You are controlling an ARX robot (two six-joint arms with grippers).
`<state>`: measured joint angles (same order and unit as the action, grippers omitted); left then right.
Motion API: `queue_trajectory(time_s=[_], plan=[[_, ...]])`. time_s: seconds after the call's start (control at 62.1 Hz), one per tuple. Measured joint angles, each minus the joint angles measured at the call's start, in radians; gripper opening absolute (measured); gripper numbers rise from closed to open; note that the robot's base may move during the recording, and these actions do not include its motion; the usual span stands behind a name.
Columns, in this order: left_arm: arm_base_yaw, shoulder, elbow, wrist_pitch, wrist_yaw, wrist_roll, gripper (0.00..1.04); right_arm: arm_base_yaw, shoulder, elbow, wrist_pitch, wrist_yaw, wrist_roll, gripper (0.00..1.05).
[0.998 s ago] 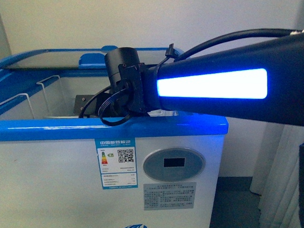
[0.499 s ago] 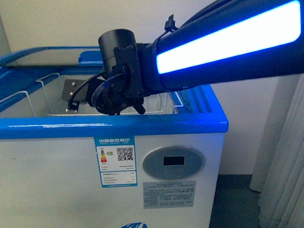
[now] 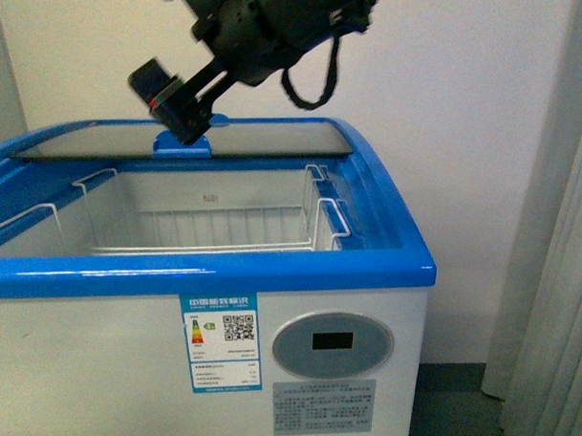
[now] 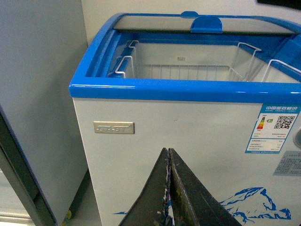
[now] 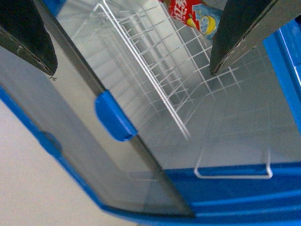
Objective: Put drink in fridge
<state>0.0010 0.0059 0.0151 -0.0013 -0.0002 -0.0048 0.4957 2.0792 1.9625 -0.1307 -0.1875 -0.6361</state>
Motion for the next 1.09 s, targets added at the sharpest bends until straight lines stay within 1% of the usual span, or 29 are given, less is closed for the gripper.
queue_trajectory(time_s=[0.032, 0.064, 0.097, 0.129, 0.209, 0.29, 0.354, 0.451, 0.58, 0.612, 0.628, 0.644, 0.66, 0.676, 0.708, 0.741, 0.757, 0.837, 0.853, 0.934, 1.031, 1.063, 1.095], plan=[[0.0, 0.0, 0.0, 0.0, 0.0, 0.0, 0.03, -0.02, -0.073, -0.074, 0.057, 0.033, 0.062, 0.97], [0.0, 0.0, 0.0, 0.0, 0.0, 0.0, 0.03, -0.041, -0.151, -0.153, 0.121, 0.094, 0.135, 0.97], [0.0, 0.0, 0.0, 0.0, 0.0, 0.0, 0.03, -0.056, -0.203, -0.205, 0.155, 0.135, 0.17, 0.97], [0.0, 0.0, 0.0, 0.0, 0.0, 0.0, 0.03, -0.071, -0.258, -0.257, 0.17, 0.171, 0.22, 0.97], [0.0, 0.0, 0.0, 0.0, 0.0, 0.0, 0.03, -0.111, -0.396, -0.385, 0.158, 0.219, 0.308, 0.97], [0.0, 0.0, 0.0, 0.0, 0.0, 0.0, 0.03, -0.167, -0.589, -0.566, 0.098, 0.277, 0.426, 0.97], [0.0, 0.0, 0.0, 0.0, 0.0, 0.0, 0.03, -0.199, -0.698, -0.67, 0.056, 0.303, 0.472, 0.97], [0.0, 0.0, 0.0, 0.0, 0.0, 0.0, 0.03, -0.256, -0.964, -0.909, -0.031, 0.326, 0.525, 0.97], [0.0, 0.0, 0.0, 0.0, 0.0, 0.0, 0.03, -0.252, -1.204, -1.063, -0.15, 0.315, 0.562, 0.97], [0.0, 0.0, 0.0, 0.0, 0.0, 0.0, 0.03, -0.235, -1.272, -1.098, -0.186, 0.336, 0.561, 0.97], [0.0, 0.0, 0.0, 0.0, 0.0, 0.0, 0.03, -0.208, -1.341, -1.134, -0.204, 0.376, 0.562, 0.96], [0.0, 0.0, 0.0, 0.0, 0.0, 0.0, 0.03, -0.198, -1.365, -1.151, -0.195, 0.394, 0.568, 0.95], [0.0, 0.0, 0.0, 0.0, 0.0, 0.0, 0.03, -0.174, -1.416, -1.186, -0.165, 0.44, 0.573, 0.92], [0.0, 0.0, 0.0, 0.0, 0.0, 0.0, 0.03, -0.162, -1.442, -1.204, -0.149, 0.463, 0.577, 0.9], [0.0, 0.0, 0.0, 0.0, 0.0, 0.0, 0.03, -0.132, -1.538, -1.273, -0.092, 0.522, 0.593, 0.84], [0.0, 0.0, 0.0, 0.0, 0.0, 0.0, 0.03, -0.139, -1.643, -1.361, -0.038, 0.523, 0.602, 0.75], [0.0, 0.0, 0.0, 0.0, 0.0, 0.0, 0.03, -0.151, -1.682, -1.396, -0.023, 0.513, 0.606, 0.72], [0.0, 0.0, 0.0, 0.0, 0.0, 0.0, 0.03, -0.183, -1.778, -1.487, 0.022, 0.492, 0.615, 0.62], [0.0, 0.0, 0.0, 0.0, 0.0, 0.0, 0.03, -0.203, -1.805, -1.531, 0.038, 0.467, 0.618, 0.56], [0.0, 0.0, 0.0, 0.0, 0.0, 0.0, 0.03, -0.261, -1.839, -1.649, 0.051, 0.409, 0.621, 0.41], [0.0, -0.001, 0.0, 0.0, 0.0, 0.0, 0.03, -0.306, -1.866, -1.711, 0.064, 0.364, 0.622, 0.25], [0.0, -0.001, 0.0, 0.0, 0.0, 0.0, 0.03, -0.323, -1.878, -1.727, 0.072, 0.348, 0.622, 0.19], [0.0, -0.001, 0.0, 0.0, 0.0, 0.0, 0.03, -0.357, -1.901, -1.74, 0.075, 0.295, 0.622, 0.12]])
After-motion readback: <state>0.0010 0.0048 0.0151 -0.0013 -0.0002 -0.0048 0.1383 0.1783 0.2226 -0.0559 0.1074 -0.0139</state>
